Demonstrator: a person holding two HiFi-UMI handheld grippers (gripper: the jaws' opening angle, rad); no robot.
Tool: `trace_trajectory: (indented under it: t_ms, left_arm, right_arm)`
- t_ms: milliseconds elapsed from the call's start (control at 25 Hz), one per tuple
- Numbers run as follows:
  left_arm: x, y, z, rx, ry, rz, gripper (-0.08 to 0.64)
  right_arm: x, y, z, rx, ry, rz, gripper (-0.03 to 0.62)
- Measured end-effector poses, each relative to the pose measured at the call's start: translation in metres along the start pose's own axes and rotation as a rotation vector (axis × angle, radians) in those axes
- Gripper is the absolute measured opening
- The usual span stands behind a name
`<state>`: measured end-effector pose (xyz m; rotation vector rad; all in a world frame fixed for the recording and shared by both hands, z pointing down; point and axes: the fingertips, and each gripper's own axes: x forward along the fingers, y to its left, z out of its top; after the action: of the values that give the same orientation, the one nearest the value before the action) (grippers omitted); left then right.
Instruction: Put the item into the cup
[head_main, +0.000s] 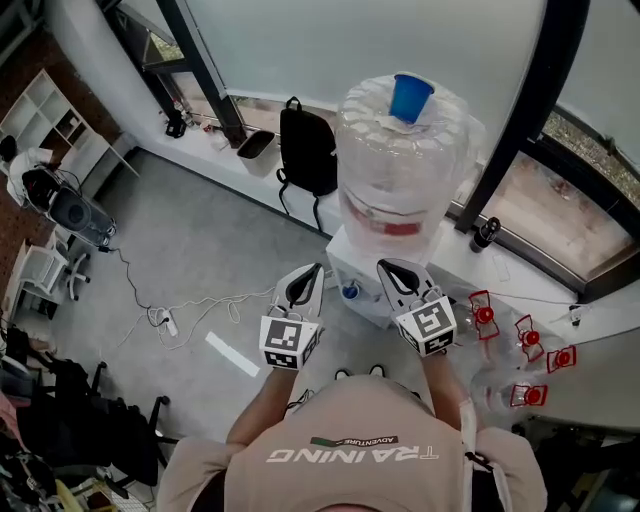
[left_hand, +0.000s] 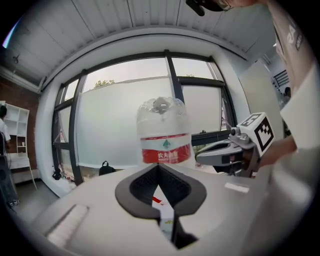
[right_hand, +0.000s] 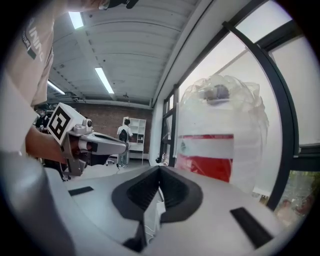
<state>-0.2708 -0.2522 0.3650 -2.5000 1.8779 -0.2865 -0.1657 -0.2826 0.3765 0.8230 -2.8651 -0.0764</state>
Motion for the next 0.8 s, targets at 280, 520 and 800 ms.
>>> trace_trajectory:
  t_ms: [280,520,800]
  left_arm:
    - [0.010,-0.014,0.012,-0.048,-0.028,-0.053,0.008]
    - [0.005,-0.016,0.016,-0.045,-0.032,-0.065,0.008]
    - [-0.008,-0.019,0.012,-0.063,-0.020,-0.051,0.008]
  right_arm:
    - [-0.010,-0.001,-0.008,0.001,0.016,-0.029,0.011]
    - [-0.008,0.004,0.004,-0.033,0.005,-0.009,0.011]
    - [-0.015,0.007,0.000,-0.034,0.019,-0.002,0.011]
